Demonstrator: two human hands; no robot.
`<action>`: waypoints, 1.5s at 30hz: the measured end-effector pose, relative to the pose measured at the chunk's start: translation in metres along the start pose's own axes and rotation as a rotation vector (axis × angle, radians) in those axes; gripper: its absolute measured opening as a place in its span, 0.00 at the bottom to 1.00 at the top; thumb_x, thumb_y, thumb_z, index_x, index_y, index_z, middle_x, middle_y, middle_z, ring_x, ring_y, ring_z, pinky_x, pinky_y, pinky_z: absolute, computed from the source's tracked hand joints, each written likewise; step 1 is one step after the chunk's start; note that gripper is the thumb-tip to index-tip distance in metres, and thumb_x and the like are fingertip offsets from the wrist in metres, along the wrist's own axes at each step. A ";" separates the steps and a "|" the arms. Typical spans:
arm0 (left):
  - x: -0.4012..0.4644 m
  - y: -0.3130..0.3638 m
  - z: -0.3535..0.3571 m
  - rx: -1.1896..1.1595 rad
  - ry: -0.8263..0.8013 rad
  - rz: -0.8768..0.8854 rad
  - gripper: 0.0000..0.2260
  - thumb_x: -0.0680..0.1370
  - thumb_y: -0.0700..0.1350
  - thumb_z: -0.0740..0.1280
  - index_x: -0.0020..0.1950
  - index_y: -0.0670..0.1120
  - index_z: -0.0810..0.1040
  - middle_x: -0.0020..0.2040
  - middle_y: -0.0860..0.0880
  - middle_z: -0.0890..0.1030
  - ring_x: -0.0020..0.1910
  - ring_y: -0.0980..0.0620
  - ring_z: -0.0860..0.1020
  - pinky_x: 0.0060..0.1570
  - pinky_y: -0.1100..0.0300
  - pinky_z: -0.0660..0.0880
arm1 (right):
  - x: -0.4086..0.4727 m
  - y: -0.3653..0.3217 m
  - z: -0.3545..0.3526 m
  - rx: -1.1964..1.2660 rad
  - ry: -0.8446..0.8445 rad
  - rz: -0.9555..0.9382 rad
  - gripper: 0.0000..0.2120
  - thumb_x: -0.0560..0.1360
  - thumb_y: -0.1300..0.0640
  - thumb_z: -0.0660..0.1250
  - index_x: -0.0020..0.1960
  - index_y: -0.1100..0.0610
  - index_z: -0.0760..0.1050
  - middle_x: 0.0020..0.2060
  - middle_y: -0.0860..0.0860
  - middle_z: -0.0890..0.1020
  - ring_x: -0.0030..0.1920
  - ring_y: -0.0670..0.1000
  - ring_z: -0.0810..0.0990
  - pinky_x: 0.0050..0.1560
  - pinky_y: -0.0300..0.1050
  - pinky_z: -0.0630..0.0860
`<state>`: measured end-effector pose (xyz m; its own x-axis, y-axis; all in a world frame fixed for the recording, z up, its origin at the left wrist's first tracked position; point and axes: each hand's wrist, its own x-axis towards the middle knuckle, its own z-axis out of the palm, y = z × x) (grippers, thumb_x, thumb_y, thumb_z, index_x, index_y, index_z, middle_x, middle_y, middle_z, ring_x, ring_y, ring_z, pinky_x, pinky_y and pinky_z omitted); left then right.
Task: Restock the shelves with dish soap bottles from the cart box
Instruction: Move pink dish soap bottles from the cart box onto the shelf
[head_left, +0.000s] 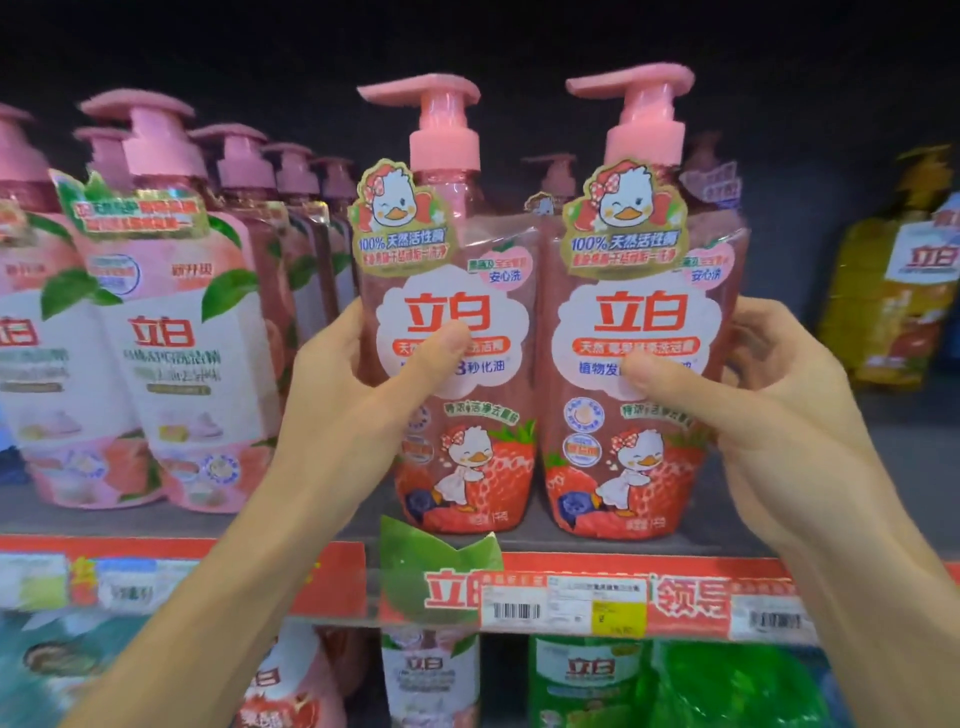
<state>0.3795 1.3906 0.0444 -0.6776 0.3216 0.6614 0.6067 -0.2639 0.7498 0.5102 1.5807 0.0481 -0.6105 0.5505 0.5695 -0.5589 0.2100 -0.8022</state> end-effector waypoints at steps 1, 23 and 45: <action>0.000 -0.001 -0.001 0.014 -0.004 0.005 0.18 0.71 0.53 0.74 0.59 0.49 0.80 0.52 0.53 0.86 0.52 0.52 0.84 0.51 0.54 0.81 | -0.001 0.000 0.001 -0.013 0.001 -0.004 0.27 0.55 0.58 0.77 0.54 0.52 0.75 0.44 0.44 0.87 0.47 0.44 0.86 0.40 0.36 0.81; -0.041 0.003 0.012 0.525 0.091 0.036 0.52 0.69 0.64 0.74 0.81 0.51 0.44 0.76 0.51 0.63 0.74 0.49 0.66 0.69 0.46 0.68 | -0.034 -0.008 0.028 -0.689 0.151 0.031 0.32 0.62 0.41 0.81 0.60 0.43 0.70 0.47 0.32 0.79 0.49 0.34 0.78 0.55 0.41 0.77; -0.010 0.004 0.023 0.725 0.080 -0.103 0.52 0.73 0.58 0.73 0.80 0.41 0.40 0.74 0.41 0.64 0.70 0.40 0.68 0.65 0.47 0.67 | -0.025 0.004 0.021 -0.630 0.120 0.075 0.37 0.63 0.41 0.80 0.65 0.46 0.65 0.55 0.41 0.79 0.58 0.47 0.79 0.58 0.47 0.77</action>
<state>0.3981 1.4073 0.0403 -0.7573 0.2377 0.6083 0.6422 0.4405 0.6274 0.5112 1.5510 0.0348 -0.5475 0.6609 0.5133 -0.0588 0.5815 -0.8114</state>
